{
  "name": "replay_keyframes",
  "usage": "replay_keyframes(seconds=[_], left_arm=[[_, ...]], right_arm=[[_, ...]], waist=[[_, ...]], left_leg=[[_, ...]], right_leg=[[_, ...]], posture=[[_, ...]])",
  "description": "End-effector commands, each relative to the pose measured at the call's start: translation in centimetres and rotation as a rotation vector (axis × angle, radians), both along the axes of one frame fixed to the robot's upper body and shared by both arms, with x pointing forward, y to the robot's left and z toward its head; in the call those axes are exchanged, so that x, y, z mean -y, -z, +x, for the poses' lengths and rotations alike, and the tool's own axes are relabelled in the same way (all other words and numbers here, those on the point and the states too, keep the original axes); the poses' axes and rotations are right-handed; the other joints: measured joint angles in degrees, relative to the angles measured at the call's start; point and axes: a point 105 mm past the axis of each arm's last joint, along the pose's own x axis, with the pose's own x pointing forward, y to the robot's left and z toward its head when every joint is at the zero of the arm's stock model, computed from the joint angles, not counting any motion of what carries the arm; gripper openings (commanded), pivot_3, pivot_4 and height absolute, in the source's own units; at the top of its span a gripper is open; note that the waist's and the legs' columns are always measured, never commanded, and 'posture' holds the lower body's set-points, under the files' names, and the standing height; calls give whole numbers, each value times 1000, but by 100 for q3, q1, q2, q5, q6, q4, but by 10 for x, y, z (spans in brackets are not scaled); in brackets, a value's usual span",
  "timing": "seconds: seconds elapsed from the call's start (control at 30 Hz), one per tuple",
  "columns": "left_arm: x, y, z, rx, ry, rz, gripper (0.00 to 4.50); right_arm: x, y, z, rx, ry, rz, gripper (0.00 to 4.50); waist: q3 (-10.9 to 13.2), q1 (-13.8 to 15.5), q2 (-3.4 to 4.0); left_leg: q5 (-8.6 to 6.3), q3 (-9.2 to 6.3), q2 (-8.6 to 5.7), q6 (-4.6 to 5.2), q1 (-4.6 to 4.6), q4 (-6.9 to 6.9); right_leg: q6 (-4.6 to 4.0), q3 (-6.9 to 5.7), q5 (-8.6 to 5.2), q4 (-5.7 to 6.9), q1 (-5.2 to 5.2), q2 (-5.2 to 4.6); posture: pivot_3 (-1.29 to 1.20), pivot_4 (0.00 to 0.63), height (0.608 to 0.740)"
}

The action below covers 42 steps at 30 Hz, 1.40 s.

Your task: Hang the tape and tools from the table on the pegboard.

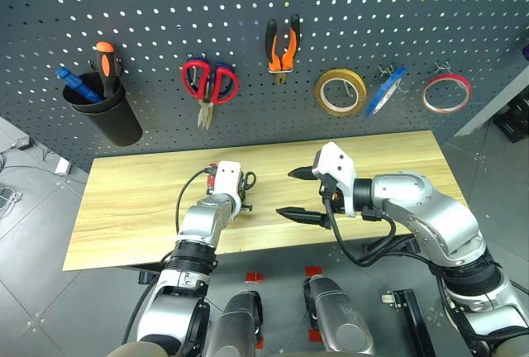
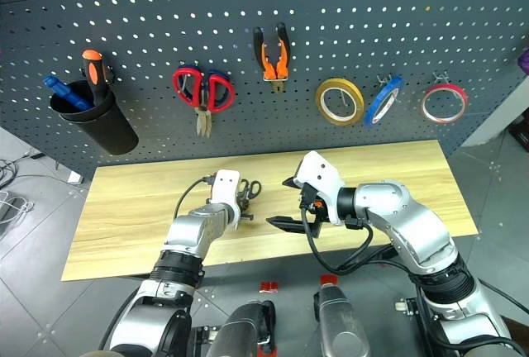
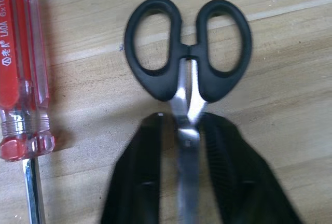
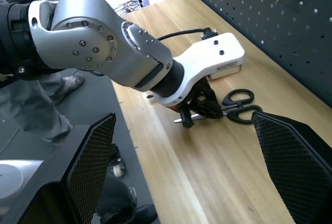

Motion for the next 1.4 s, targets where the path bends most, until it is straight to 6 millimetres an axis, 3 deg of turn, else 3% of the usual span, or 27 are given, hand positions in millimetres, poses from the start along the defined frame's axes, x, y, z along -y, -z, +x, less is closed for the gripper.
replay_keyframes(seconds=[0.03,0.17,0.27,0.4,0.5,0.63,0.77,0.87,1.03,1.27,1.4], left_arm=[[5,20,-16,-49,53,16,265],[4,5,-14,39,52,15,265],[1,-32,-16,249,72,76,265],[-7,-73,-33,474,77,181,265],[-16,-118,-58,716,75,318,265],[-21,-164,-82,948,78,443,265],[-27,-205,-95,1115,59,535,265],[-36,-225,-96,1168,20,567,265],[-48,-232,-87,1168,-14,582,265],[-46,-207,-63,1037,33,536,265],[-46,-203,-49,1005,45,518,265]], right_arm=[[0,-8,0,42,-11,4,4500],[2,-11,3,77,6,4,4500],[7,-22,7,142,28,18,4500],[11,-36,9,225,47,49,4500],[13,-51,8,299,51,97,4500],[12,-58,8,332,41,135,4500],[11,-64,15,351,57,165,4500],[12,-68,23,366,82,180,4500],[8,-71,30,377,87,198,4500],[0,-75,32,387,60,209,4500],[-4,-79,32,397,45,218,4500]], waist=[[0,-2,0],[0,-13,0],[1,-36,-1],[3,-69,-5],[3,-108,-5],[3,-159,-6],[3,-162,-6],[3,-165,-6],[3,-167,-6],[4,-173,-6],[4,-172,-6]], left_leg=[[0,0,0,-1,0,0],[0,0,1,-2,-3,0],[0,0,1,-3,-13,0],[9,1,2,-24,-28,-3],[-3,2,2,-3,-25,-4],[-5,6,2,0,-26,-8],[-5,7,2,3,-25,-6],[-6,8,2,3,-25,-6],[-6,9,2,4,-26,-5],[-6,10,2,6,-25,-2],[-6,10,2,6,-26,-2]], right_leg=[[0,1,0,0,0,0],[0,1,0,0,-4,0],[0,2,0,-2,-14,0],[-1,5,1,-3,-30,0],[-1,6,1,-4,-25,1],[-2,9,1,-12,-26,1],[-2,10,1,-12,-23,1],[-2,8,1,-11,-23,2],[-2,8,1,-9,-23,3],[-2,9,1,-5,-24,3],[-2,9,1,-5,-24,3]], posture=[[-317,267,740],[-326,257,740],[-333,254,740],[-341,253,740],[-347,258,740],[-342,260,740],[-332,261,740],[-318,260,740],[-317,260,740],[-320,264,740],[-325,264,740]])
